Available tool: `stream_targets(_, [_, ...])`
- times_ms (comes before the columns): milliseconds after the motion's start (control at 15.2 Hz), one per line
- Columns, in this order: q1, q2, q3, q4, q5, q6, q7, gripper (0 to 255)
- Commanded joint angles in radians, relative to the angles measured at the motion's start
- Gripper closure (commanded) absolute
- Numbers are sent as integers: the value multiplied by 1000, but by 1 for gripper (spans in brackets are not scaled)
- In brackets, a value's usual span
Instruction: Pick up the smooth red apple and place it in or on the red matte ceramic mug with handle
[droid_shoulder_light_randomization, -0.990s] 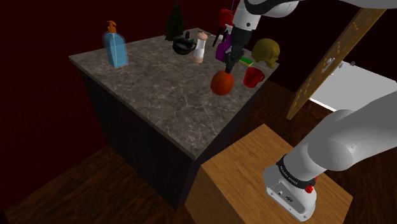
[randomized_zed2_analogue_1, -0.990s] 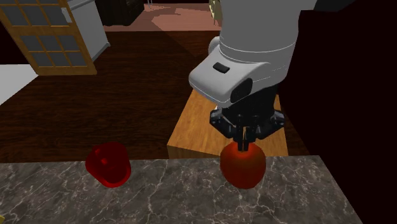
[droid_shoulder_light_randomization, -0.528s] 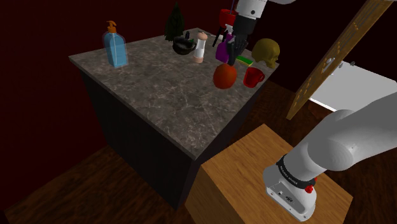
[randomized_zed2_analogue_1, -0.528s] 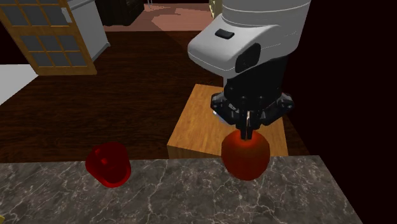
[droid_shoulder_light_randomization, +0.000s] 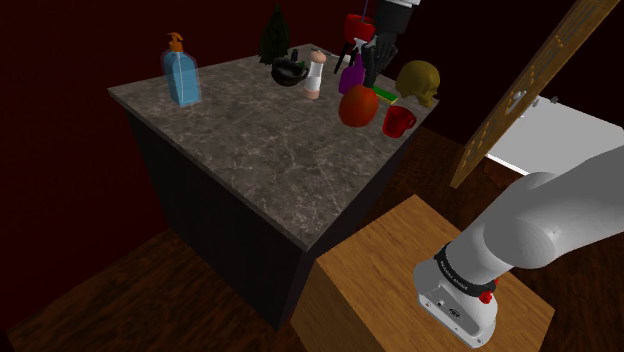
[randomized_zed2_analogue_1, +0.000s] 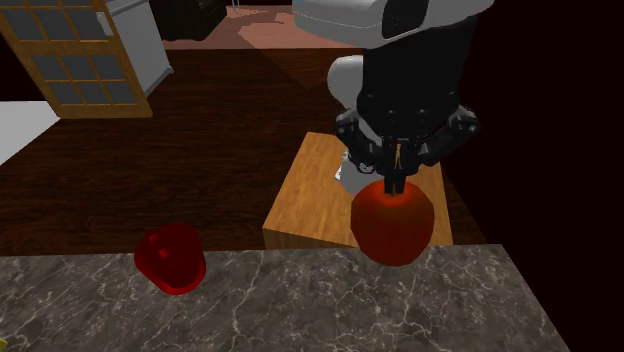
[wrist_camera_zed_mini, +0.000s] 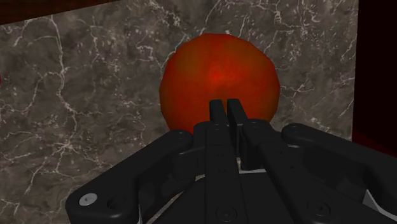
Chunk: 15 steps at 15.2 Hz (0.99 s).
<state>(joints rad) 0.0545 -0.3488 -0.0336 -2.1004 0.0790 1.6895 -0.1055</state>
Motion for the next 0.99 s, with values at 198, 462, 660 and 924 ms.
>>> stream_targets(198, [-19,11,-33,58,-14,-51,-44,255])
stream_targets(462, [-54,40,-97,118,-39,-88,-137,255])
stream_targets(660, [-80,73,-145,175,-53,-116,-208,255])
stream_targets(924, [-114,133,-208,268,-64,-154,-305,255])
